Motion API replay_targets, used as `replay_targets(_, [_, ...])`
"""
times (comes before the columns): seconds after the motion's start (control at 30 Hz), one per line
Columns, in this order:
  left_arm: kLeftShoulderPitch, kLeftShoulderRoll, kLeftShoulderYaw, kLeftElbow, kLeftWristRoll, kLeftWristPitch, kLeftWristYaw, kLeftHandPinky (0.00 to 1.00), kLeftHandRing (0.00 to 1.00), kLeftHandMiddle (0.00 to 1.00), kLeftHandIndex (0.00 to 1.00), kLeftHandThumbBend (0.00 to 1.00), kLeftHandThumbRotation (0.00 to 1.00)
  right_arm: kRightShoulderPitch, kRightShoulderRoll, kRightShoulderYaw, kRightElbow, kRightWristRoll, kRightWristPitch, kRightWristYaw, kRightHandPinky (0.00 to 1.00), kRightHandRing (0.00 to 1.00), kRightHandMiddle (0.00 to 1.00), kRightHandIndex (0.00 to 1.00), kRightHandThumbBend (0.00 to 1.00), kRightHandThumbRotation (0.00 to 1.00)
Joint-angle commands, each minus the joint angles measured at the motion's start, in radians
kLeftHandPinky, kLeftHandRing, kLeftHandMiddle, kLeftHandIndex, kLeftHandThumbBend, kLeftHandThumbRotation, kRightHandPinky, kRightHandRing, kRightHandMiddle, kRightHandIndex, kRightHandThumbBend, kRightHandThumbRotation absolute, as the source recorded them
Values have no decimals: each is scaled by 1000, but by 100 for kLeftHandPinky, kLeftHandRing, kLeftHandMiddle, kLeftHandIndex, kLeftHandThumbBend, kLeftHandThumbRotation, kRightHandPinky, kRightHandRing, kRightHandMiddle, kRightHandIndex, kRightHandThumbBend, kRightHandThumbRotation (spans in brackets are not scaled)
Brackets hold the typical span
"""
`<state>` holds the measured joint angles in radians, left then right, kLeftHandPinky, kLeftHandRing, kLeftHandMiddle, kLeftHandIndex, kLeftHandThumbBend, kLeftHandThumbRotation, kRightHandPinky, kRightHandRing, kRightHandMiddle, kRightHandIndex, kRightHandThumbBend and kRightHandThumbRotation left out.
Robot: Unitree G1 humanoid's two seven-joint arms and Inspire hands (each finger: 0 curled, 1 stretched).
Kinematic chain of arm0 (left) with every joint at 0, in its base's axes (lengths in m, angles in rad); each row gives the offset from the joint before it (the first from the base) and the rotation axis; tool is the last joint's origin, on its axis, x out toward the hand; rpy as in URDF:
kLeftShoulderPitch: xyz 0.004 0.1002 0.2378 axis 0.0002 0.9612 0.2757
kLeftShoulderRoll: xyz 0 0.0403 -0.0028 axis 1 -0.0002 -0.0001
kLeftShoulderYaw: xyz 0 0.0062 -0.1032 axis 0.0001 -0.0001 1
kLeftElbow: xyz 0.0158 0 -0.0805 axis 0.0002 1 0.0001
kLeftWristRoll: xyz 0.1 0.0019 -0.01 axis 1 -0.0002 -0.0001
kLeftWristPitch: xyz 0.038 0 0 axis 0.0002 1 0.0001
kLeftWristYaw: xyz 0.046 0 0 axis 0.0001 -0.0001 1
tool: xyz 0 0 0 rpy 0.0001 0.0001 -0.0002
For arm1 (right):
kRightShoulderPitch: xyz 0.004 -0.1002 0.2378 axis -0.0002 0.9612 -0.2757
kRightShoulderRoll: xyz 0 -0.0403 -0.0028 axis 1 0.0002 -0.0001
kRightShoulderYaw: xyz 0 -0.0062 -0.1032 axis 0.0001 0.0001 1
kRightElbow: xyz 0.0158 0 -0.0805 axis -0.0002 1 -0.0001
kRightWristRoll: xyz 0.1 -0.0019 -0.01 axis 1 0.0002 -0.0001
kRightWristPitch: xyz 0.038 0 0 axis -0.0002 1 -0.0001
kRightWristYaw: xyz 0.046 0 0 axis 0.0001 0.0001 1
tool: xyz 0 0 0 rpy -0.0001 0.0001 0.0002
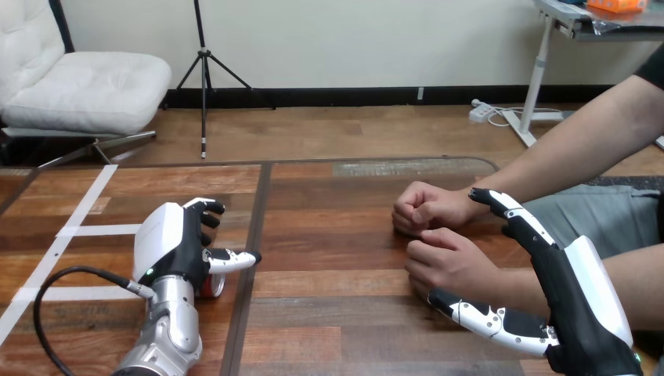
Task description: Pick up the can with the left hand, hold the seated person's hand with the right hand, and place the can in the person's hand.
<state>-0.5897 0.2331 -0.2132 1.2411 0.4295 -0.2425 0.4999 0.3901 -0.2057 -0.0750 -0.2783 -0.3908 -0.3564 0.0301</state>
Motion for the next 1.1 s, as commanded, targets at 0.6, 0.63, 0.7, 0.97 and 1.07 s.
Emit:
replay_targets(0.6, [-8, 18, 69, -67, -90, -96, -36, 60, 68, 71, 72, 88, 23, -59, -17, 13, -13, 4, -25, -13, 87, 91, 92, 87, 76, 29])
replay_targets(0.63, [-7, 17, 71, -70, -92, -94, -38, 60, 68, 71, 72, 89, 23, -60, -18, 14, -11, 5, -28, -12, 87, 91, 92, 87, 76, 29])
replay_targets(0.7, [-7, 17, 73, -73, -94, -91, -41, 61, 69, 71, 72, 88, 24, -62, -19, 15, -9, 6, -30, -12, 87, 91, 92, 87, 76, 29])
replay_targets(0.97, [-6, 17, 82, -81, -101, -94, -43, 62, 69, 72, 72, 88, 23, -65, -23, 16, -5, 8, -33, -11, 89, 91, 92, 87, 76, 29])
replay_targets(1.07, [-6, 19, 83, -80, -102, -96, -44, 62, 69, 72, 72, 88, 22, -65, -25, 15, -4, 4, -35, -15, 89, 91, 92, 87, 76, 29])
